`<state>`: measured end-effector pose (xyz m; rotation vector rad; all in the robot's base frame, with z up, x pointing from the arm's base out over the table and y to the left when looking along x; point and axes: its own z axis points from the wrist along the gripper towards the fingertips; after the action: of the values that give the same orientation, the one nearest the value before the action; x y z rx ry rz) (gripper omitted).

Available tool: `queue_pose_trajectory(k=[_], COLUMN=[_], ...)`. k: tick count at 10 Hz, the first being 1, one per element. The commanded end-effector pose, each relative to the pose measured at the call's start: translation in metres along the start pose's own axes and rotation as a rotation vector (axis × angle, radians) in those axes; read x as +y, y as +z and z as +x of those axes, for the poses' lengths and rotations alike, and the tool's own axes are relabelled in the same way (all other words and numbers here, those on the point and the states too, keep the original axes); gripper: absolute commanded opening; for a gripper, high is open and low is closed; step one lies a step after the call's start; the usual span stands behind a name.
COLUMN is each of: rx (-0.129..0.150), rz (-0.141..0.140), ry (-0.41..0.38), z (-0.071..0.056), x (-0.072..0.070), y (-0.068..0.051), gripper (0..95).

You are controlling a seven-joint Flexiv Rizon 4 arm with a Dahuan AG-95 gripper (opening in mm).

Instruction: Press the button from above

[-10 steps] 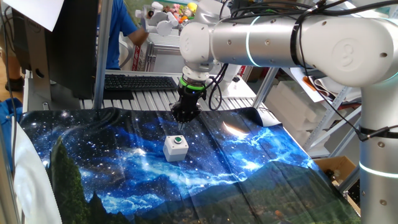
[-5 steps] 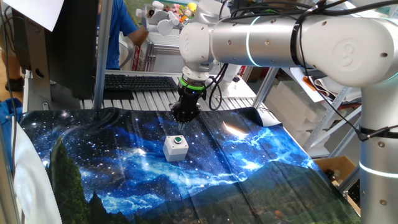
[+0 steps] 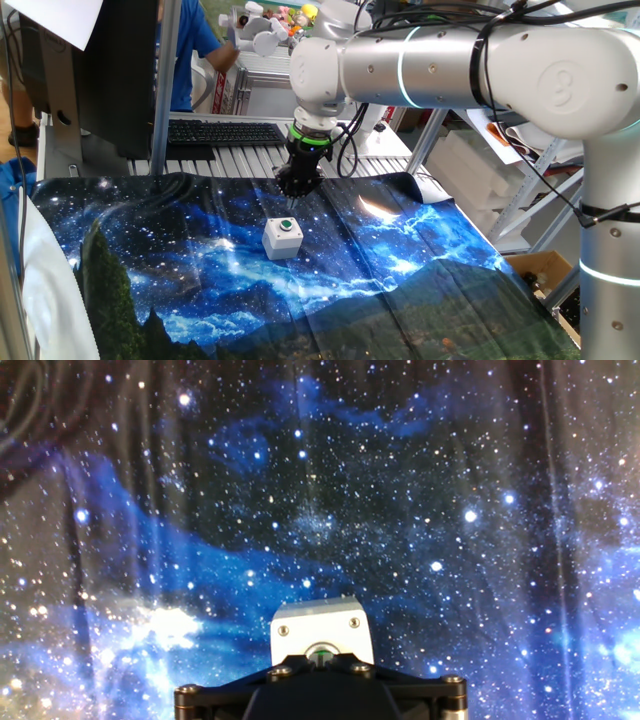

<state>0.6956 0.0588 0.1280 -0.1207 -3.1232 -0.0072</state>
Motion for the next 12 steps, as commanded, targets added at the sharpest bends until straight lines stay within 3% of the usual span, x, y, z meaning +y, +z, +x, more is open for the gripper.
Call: queue_pose_trajectory(k=[1, 3, 6, 9, 12], rx=[-0.001, 0.000, 0.018, 0.030, 0.023], rz=[0.005, 0.008, 0.016, 0.018, 0.020], ry=[0.005, 0.018, 0.010, 0.017, 0.020], z=[-0.002, -0.004, -0.007, -0.001, 0.007], x=[0.002, 0.006, 0.005, 0.004, 0.001], y=[0.004, 0.012, 0.016, 0.020, 0.028], gripper=[0.0, 0.0, 0.0, 0.0, 0.0])
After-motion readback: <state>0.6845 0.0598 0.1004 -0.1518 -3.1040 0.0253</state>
